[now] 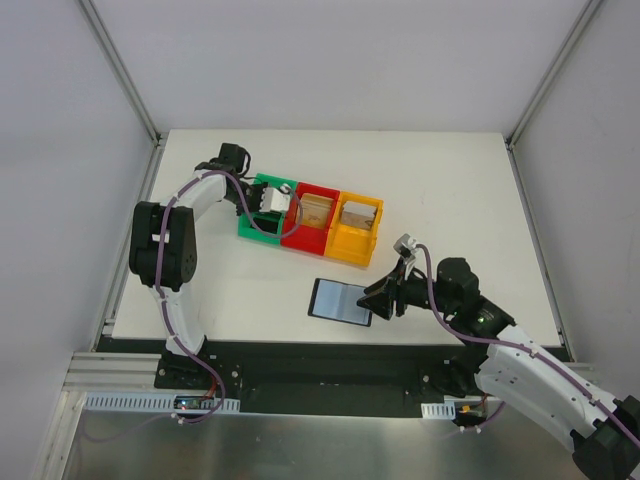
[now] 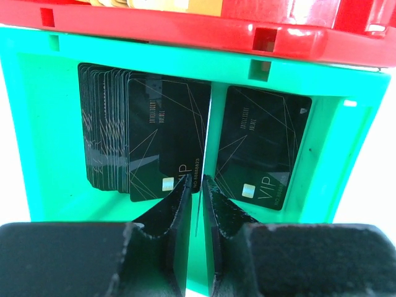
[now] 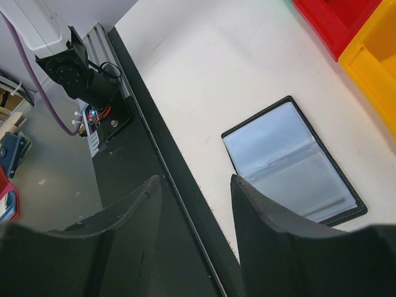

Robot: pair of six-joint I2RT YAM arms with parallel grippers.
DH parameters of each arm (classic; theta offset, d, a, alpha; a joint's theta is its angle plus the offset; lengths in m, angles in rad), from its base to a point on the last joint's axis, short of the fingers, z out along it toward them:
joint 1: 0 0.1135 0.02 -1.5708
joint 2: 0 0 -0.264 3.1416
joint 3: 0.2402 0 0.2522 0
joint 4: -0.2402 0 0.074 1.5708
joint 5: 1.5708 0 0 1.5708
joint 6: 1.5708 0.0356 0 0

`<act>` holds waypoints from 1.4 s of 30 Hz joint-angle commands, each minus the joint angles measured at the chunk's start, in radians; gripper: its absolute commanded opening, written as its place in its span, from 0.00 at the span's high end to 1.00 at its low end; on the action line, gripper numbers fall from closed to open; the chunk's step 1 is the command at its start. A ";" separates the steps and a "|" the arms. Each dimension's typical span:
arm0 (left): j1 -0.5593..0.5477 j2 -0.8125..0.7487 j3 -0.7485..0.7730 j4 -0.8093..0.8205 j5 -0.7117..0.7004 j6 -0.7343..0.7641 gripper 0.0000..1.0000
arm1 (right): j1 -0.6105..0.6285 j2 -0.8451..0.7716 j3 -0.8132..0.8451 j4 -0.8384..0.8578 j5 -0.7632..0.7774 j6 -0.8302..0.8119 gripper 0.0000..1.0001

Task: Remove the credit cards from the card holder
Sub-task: Place the credit card in the storage box.

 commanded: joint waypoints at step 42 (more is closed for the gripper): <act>-0.108 -0.289 0.092 0.218 -0.105 -0.411 0.01 | 0.005 -0.035 0.004 0.040 0.009 -0.008 0.48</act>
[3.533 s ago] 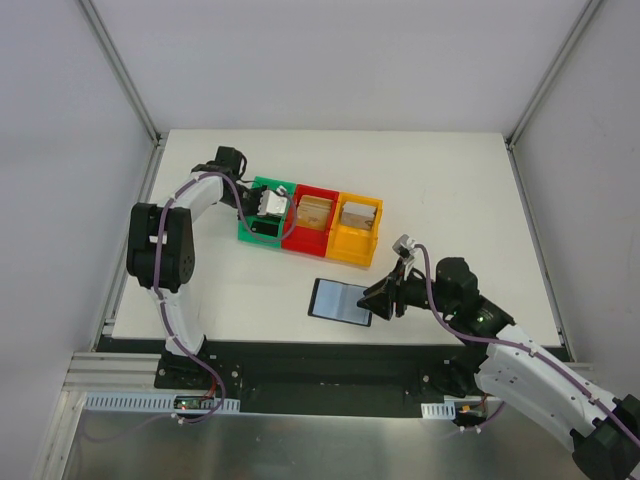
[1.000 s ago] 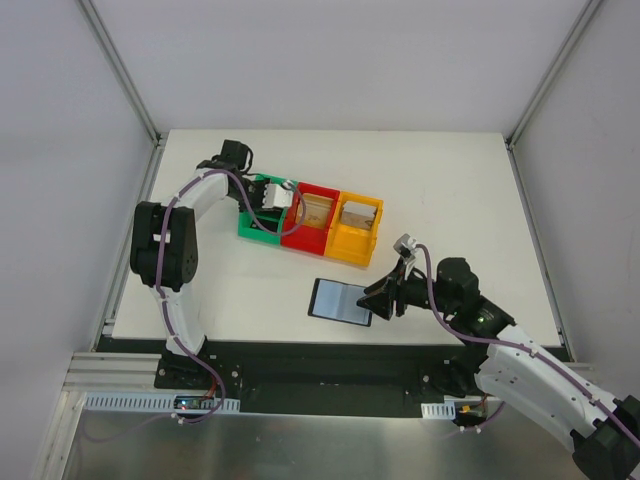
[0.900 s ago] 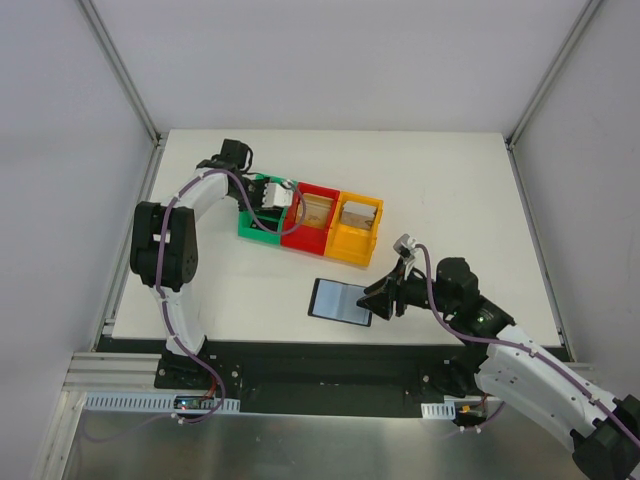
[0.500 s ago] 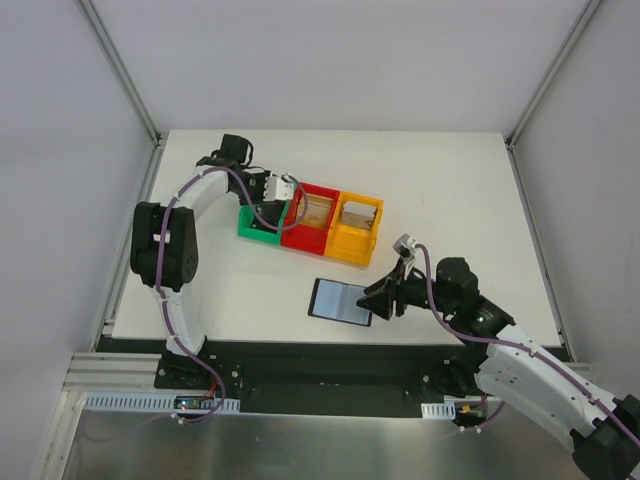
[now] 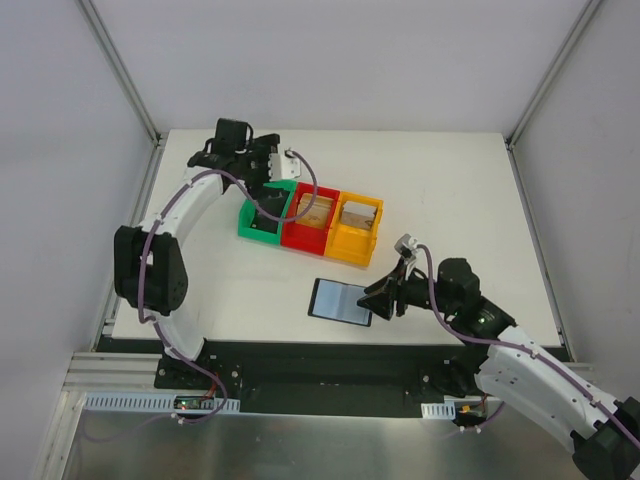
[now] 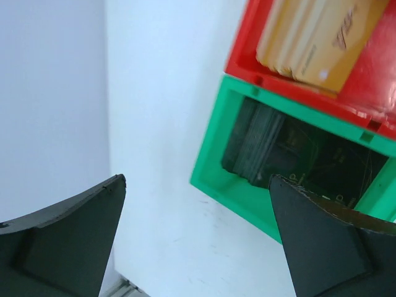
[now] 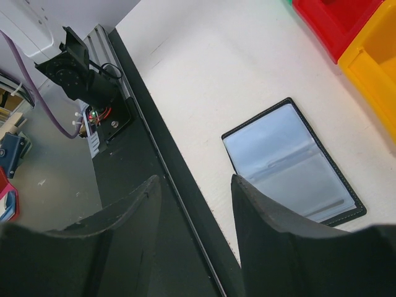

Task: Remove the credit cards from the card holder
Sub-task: Place the credit card in the storage box.

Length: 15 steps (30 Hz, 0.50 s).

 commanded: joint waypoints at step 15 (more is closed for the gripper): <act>-0.001 -0.534 -0.337 0.221 -0.100 -1.551 0.01 | 0.002 -0.185 0.069 -0.175 0.211 -0.086 0.48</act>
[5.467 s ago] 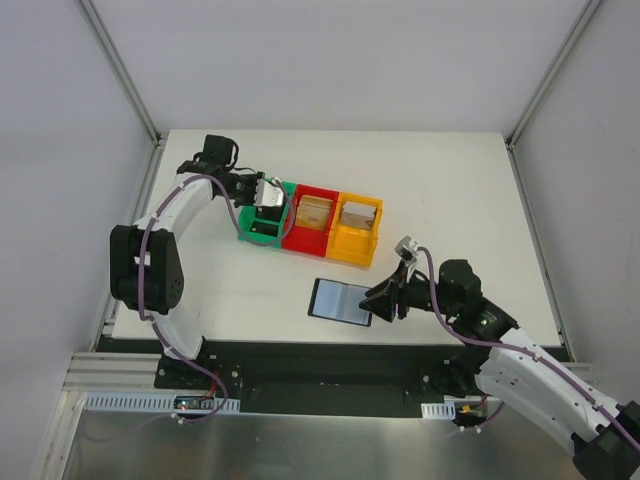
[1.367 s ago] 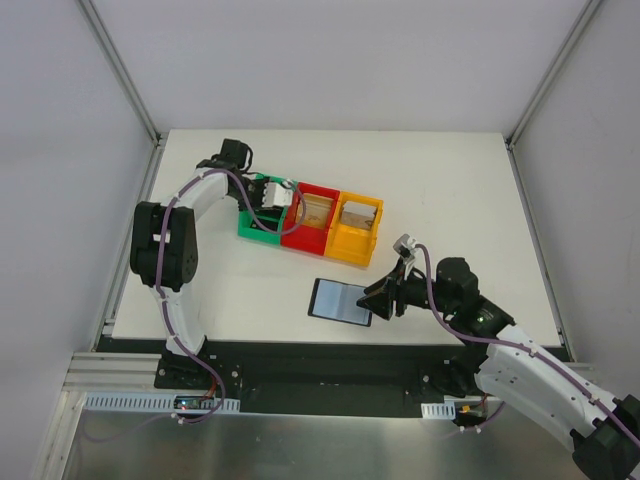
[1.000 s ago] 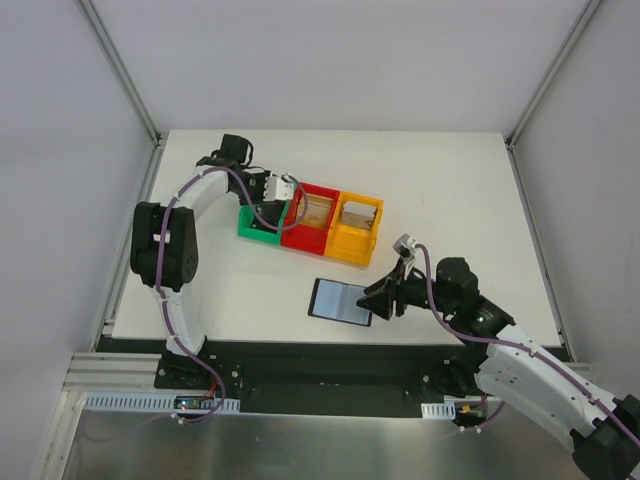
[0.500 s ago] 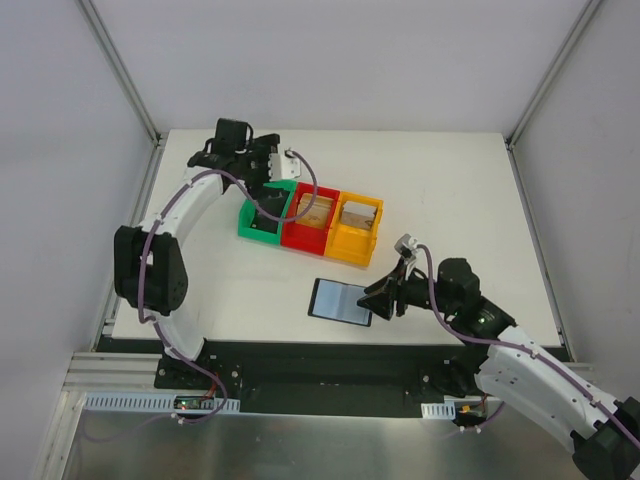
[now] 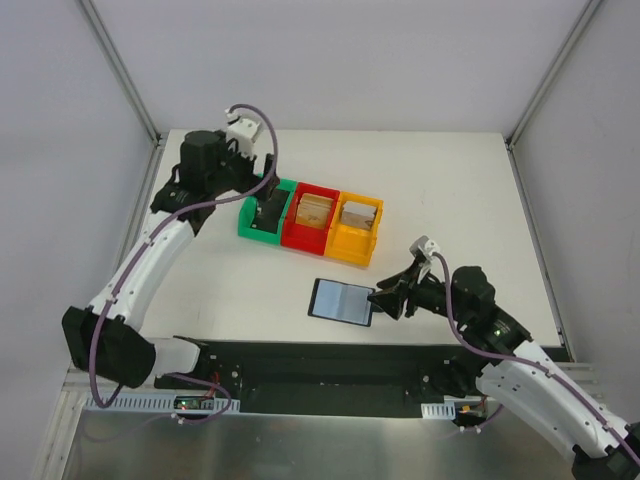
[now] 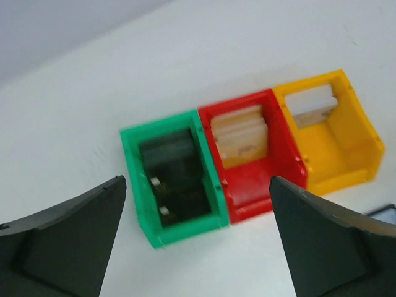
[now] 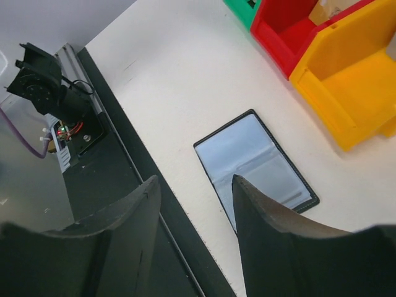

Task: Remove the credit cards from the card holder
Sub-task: Place the credit card in the storage box, then reset both arms

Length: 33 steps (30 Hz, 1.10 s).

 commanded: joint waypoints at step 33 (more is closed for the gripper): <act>0.123 -0.550 -0.494 -0.313 -0.273 -0.878 0.01 | -0.001 0.232 0.361 -0.354 0.830 0.079 0.04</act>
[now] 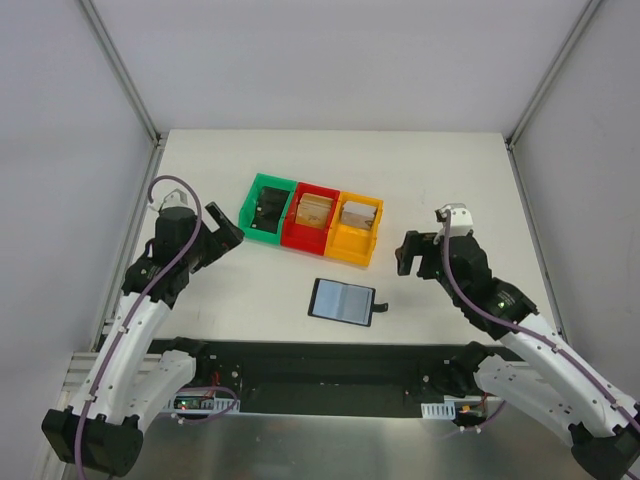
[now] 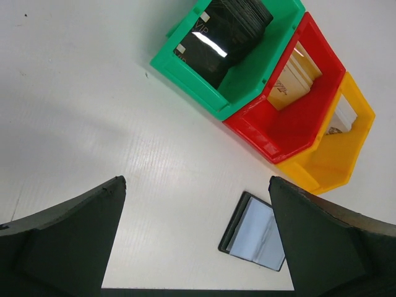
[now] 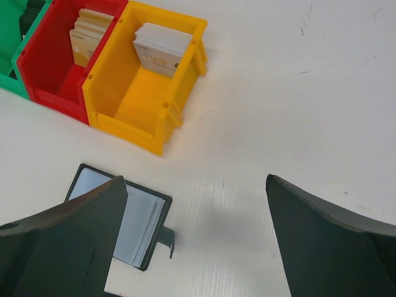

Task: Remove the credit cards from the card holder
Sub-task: Reset both arms

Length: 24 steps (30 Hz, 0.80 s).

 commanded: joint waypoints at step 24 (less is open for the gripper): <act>0.069 0.003 -0.063 -0.051 0.212 0.050 0.01 | -0.045 0.115 0.015 -0.026 -0.156 0.022 0.04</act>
